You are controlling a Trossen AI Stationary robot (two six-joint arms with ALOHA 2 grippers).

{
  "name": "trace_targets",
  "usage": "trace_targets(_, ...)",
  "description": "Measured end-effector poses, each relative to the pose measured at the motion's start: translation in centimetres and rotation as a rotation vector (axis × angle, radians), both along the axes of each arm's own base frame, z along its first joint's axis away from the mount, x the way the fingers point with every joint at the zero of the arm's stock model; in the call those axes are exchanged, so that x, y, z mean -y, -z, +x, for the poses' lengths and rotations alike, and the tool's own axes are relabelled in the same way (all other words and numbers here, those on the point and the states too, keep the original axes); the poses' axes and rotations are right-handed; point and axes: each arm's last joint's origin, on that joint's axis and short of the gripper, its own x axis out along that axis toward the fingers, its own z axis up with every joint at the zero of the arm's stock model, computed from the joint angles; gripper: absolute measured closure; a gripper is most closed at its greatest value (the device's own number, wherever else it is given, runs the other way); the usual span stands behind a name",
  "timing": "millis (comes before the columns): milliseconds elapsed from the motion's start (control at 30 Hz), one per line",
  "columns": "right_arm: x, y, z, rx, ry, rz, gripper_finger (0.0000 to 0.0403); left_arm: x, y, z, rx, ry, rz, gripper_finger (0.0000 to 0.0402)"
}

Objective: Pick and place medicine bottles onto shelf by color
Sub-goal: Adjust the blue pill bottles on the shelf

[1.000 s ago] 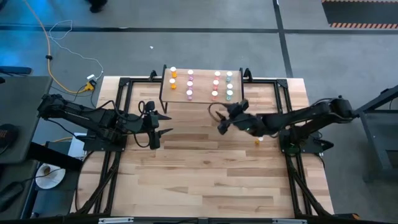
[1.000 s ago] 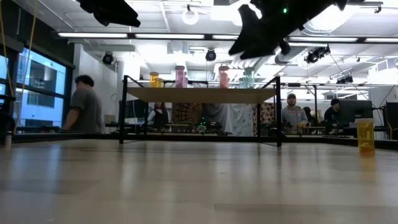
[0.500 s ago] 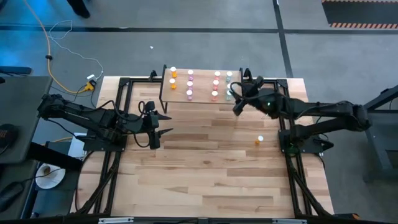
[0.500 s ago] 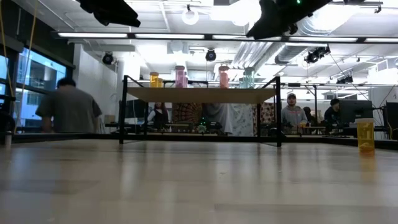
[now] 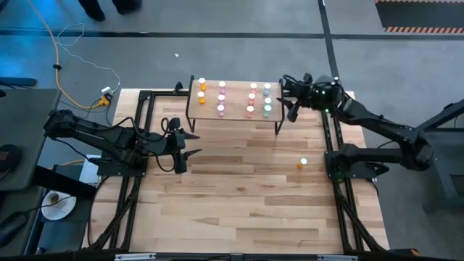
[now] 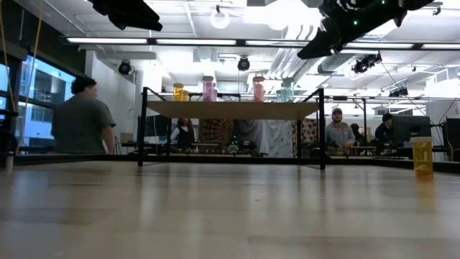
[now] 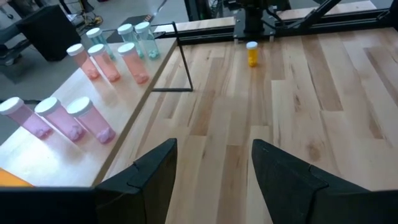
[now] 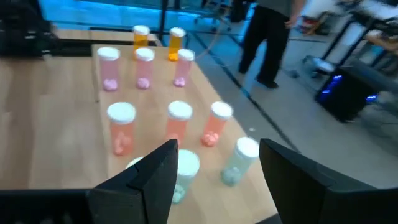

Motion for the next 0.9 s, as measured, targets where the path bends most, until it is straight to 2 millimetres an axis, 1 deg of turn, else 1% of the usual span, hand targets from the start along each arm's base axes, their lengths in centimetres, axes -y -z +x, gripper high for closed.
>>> trace_targets(67, 0.4, 0.2, -0.4, -0.002, -0.029, 0.025, 0.0185, 0.0, 0.0, 0.0, -0.003, -0.008, 0.014, 0.0202)
trace_targets(300, 1.5, 0.5, -1.1, -0.012, -0.050, 0.054, 0.0185, -0.1, 0.0, 0.0, -0.004, -0.029, 0.033, 0.0202)
trace_targets(667, 3.6, 3.0, 0.4, -0.099, -0.077, 0.106, 0.0185, -0.1, -0.1, 0.0, 0.000, -0.037, 0.035, 0.0202)
trace_targets(900, 4.1, 3.6, 0.9, -0.111, -0.081, 0.111, 0.0185, -0.1, -0.1, 0.0, 0.000, -0.037, 0.035, 0.0202)
